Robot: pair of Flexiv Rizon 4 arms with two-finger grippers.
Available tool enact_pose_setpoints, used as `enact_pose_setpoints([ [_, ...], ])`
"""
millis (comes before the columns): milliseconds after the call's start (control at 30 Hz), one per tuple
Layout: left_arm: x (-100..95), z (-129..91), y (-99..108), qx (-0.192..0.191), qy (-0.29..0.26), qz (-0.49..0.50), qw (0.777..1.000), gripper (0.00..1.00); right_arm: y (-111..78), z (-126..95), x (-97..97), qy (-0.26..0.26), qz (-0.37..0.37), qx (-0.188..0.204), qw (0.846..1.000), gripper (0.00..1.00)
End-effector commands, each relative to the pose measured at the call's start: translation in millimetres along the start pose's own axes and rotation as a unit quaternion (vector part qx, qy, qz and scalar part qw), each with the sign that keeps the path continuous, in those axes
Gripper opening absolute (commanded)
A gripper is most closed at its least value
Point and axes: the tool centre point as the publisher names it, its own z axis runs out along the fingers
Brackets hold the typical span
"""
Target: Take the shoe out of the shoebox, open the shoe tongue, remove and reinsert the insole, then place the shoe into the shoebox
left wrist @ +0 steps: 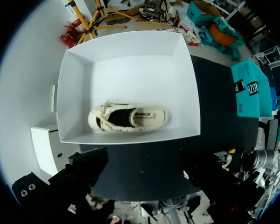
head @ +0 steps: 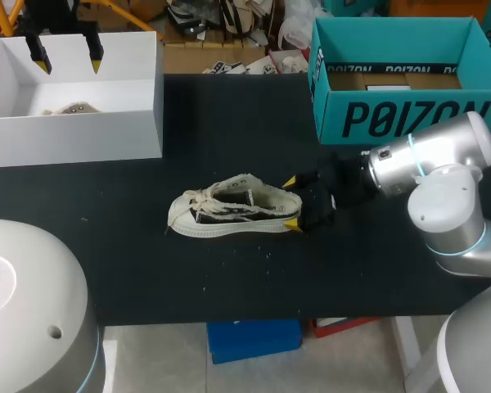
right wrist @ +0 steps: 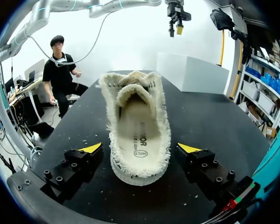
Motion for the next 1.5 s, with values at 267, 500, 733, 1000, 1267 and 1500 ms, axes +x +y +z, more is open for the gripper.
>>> enact_pose_setpoints([
  [267, 0.0, 0, 0, -0.001, 0.000, 0.000, 1.000, 1.00, -3.5, 15, -3.9, 0.004, 0.003, -0.004, 1.000, 1.00],
  [500, 0.0, 0, 0, -0.001, 0.000, 0.000, 1.000, 1.00, -2.8, 21, -5.7, 0.004, 0.003, -0.006, 1.000, 1.00],
  [733, 0.0, 0, 0, -0.001, 0.000, 0.000, 1.000, 1.00, -3.3, 24, -5.9, 0.004, 0.004, 0.006, 1.000, 0.00],
  [1000, 11.9, -6, 5, -0.002, -0.021, 0.004, 1.000, 1.00, -3.3, 24, -5.9, 0.004, 0.004, 0.006, 1.000, 0.00],
  [1267, 60.7, -14, 34, -0.029, -0.091, -0.030, 0.995, 1.00, -3.3, 24, -5.9, 0.004, 0.004, 0.006, 1.000, 0.00],
  [1500, 103.7, -11, 76, -0.039, -0.103, -0.039, 0.993, 1.00, -3.3, 24, -5.9, 0.004, 0.004, 0.006, 1.000, 0.00],
])
